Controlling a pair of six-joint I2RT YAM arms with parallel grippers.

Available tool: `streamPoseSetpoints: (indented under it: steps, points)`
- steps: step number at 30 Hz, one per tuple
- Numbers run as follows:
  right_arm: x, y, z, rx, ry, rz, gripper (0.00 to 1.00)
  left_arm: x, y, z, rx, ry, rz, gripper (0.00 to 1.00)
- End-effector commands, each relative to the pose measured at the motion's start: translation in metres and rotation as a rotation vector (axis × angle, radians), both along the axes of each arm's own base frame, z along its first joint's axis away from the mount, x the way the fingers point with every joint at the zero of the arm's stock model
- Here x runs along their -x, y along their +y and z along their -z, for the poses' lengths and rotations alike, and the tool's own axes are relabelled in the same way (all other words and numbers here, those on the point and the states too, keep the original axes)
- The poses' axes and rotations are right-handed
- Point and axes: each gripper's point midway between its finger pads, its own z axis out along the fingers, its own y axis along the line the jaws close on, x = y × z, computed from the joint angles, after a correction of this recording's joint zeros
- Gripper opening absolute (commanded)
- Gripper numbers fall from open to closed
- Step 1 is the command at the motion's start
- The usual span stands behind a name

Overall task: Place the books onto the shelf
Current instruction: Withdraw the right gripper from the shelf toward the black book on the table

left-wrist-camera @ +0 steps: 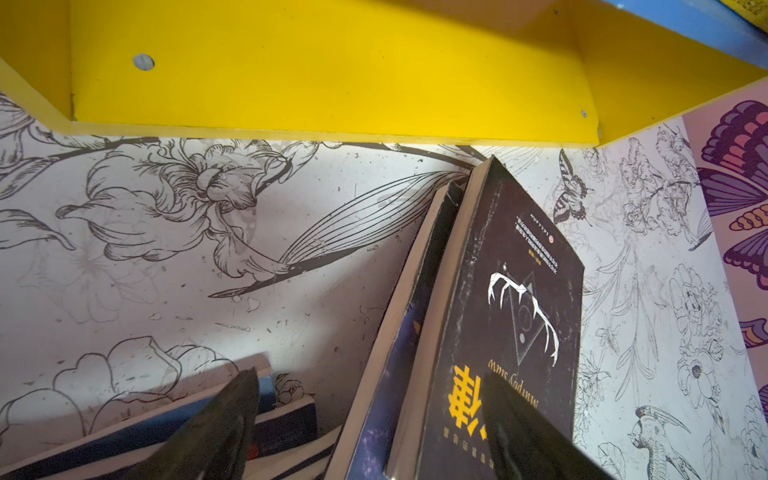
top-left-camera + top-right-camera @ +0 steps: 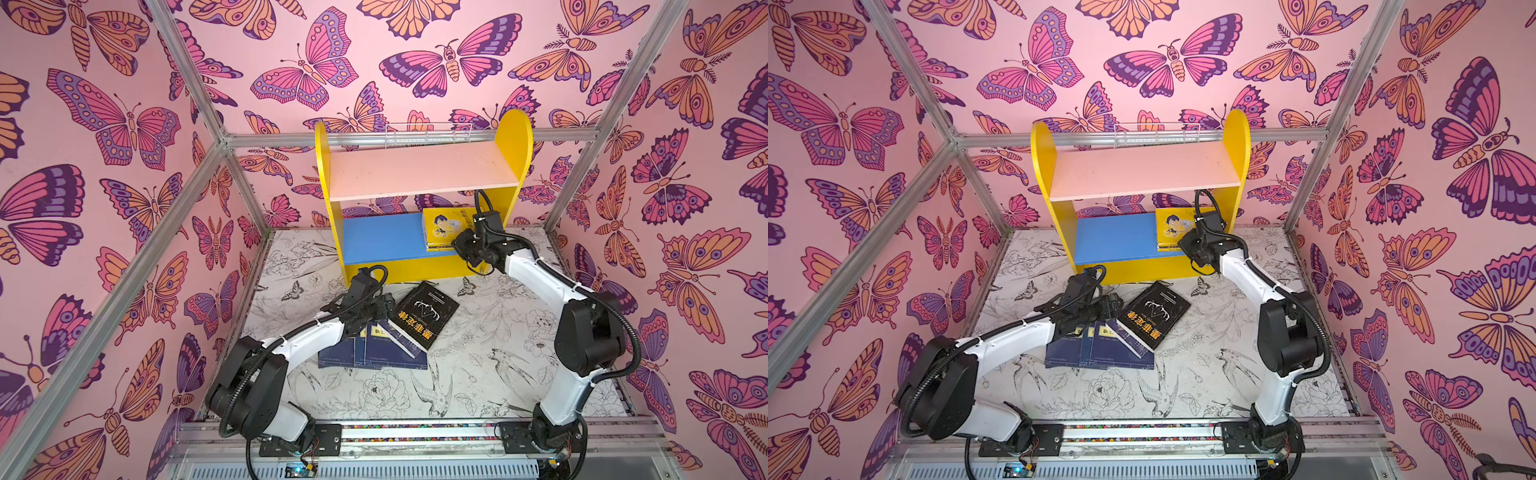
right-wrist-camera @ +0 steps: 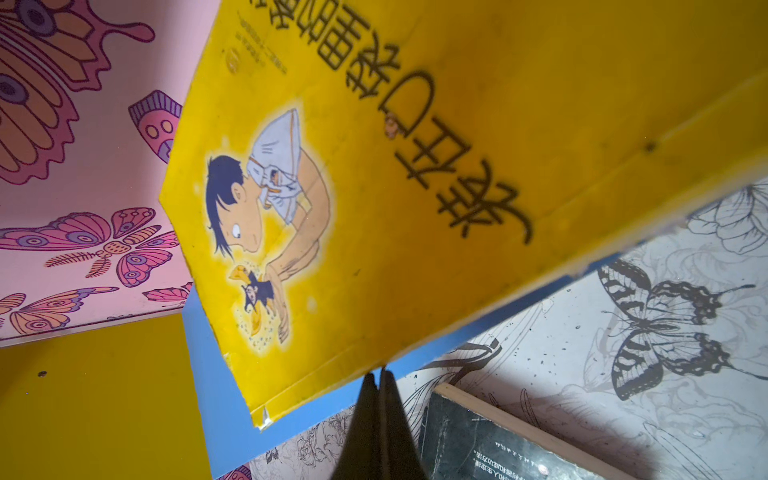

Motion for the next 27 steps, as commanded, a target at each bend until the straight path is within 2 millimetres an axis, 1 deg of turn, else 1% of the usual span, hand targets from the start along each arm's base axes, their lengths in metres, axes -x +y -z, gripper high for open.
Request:
streamPoseSetpoints:
  steps: [1, 4, 7, 8, 11, 12, 13, 14, 15, 16, 17, 19, 21, 22, 24, 25, 26, 27]
  points:
    - [-0.001, -0.005, -0.02, -0.013, -0.052, 0.007, 0.0, 0.0, -0.001, 0.002, -0.016, 0.012, 0.008, 0.86]
    - [-0.002, -0.006, -0.019, -0.012, -0.049, 0.006, 0.0, 0.0, -0.003, 0.001, -0.013, 0.01, 0.022, 0.86]
    - [0.005, -0.007, -0.024, 0.003, -0.062, -0.022, 0.0, 0.0, -0.01, -0.002, -0.014, -0.001, 0.071, 0.86]
    - [0.01, -0.006, -0.027, 0.004, -0.072, -0.037, 0.0, 0.001, -0.013, -0.003, -0.013, -0.003, 0.09, 0.86]
    - [0.036, -0.007, -0.023, -0.004, -0.093, -0.089, 0.0, 0.0, -0.021, -0.005, -0.006, -0.006, 0.132, 0.86]
    - [0.049, -0.005, -0.014, -0.017, -0.08, -0.115, 0.04, -0.001, -0.024, -0.005, -0.004, -0.005, 0.15, 0.86]
    - [0.06, -0.004, -0.006, -0.027, -0.065, -0.143, 0.13, -0.001, -0.028, -0.005, -0.003, -0.005, 0.164, 0.86]
    - [0.076, -0.002, -0.004, -0.041, -0.068, -0.184, 0.29, -0.002, -0.032, -0.004, -0.002, -0.003, 0.181, 0.87]
    - [0.091, 0.003, 0.006, -0.056, -0.046, -0.235, 0.38, -0.002, -0.037, -0.002, -0.002, 0.001, 0.203, 0.87]
    - [0.107, 0.004, 0.02, -0.05, -0.015, -0.279, 0.43, -0.004, -0.042, -0.001, -0.003, 0.005, 0.22, 0.87]
    - [0.119, 0.003, 0.031, -0.047, 0.016, -0.307, 0.46, -0.005, -0.046, 0.001, -0.008, 0.009, 0.228, 0.87]
    - [0.143, 0.009, 0.056, -0.077, 0.07, -0.377, 0.5, -0.007, -0.051, 0.007, -0.026, 0.024, 0.238, 0.87]
    - [0.158, 0.013, 0.077, -0.115, 0.117, -0.417, 0.52, -0.009, -0.055, 0.016, -0.051, 0.049, 0.24, 0.86]
    - [0.159, 0.012, 0.082, -0.15, 0.129, -0.412, 0.52, -0.009, -0.057, 0.019, -0.06, 0.058, 0.242, 0.86]
    - [0.151, 0.016, 0.083, -0.244, 0.109, -0.437, 0.51, -0.01, -0.06, 0.025, -0.081, 0.069, 0.255, 0.85]
    - [0.149, 0.018, 0.087, -0.274, 0.134, -0.448, 0.51, -0.011, -0.061, 0.028, -0.094, 0.074, 0.257, 0.84]
    - [0.149, 0.022, 0.096, -0.292, 0.188, -0.471, 0.51, -0.011, -0.062, 0.03, -0.106, 0.079, 0.262, 0.84]
    - [0.151, 0.025, 0.102, -0.3, 0.23, -0.496, 0.51, -0.009, -0.062, 0.034, -0.119, 0.088, 0.268, 0.84]
